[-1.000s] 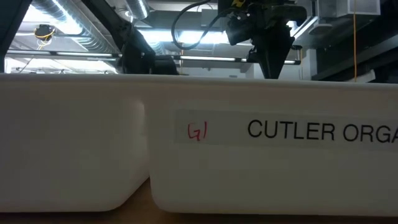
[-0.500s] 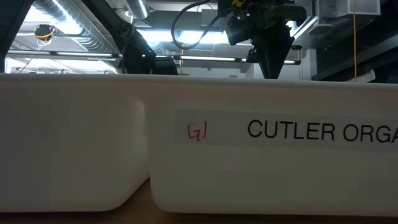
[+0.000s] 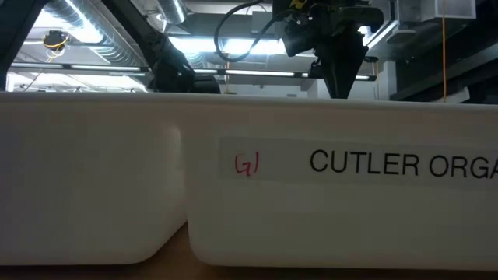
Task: Sort silverware
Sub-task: Put the silver fork into the white silverware tray
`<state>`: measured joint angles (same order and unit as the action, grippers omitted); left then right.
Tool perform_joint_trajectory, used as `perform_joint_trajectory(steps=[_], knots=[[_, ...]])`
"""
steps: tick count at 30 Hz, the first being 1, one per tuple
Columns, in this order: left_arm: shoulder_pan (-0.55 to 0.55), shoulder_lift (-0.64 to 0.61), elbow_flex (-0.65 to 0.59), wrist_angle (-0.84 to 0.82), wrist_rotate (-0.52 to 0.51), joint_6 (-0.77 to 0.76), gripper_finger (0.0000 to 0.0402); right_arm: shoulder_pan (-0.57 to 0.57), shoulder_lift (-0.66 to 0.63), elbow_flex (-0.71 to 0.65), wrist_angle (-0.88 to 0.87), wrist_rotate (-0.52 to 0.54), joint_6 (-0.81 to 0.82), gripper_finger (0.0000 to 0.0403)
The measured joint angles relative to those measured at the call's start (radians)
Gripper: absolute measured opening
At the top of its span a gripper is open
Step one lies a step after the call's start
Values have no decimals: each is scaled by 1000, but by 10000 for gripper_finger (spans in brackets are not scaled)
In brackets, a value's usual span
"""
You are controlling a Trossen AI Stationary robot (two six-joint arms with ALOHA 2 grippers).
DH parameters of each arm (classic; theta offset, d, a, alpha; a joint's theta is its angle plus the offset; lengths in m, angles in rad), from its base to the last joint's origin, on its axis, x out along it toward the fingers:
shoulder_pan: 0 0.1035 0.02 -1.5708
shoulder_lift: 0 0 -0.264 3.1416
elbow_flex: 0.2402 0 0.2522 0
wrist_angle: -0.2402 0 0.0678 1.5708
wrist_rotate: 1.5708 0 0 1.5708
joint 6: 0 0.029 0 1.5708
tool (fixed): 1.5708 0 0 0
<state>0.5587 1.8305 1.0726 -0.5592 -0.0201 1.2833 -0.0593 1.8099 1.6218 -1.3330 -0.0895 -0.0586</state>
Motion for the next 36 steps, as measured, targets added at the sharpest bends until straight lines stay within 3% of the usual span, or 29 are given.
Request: perform_joint_trajectory(steps=[7, 11, 19, 36], knots=[[1, 1, 0, -3, 34, -52, 27, 0, 0, 0, 0, 0, 0, 111], [0, 1, 0, -9, 40, -146, 7, 0, 0, 0, 0, 0, 0, 111], [0, -6, -1, -16, 42, -290, 5, 0, 0, 0, 0, 0, 0, 111], [0, -117, -3, -94, 65, -489, 3, 0, 0, 0, -6, 0, -3, 111]])
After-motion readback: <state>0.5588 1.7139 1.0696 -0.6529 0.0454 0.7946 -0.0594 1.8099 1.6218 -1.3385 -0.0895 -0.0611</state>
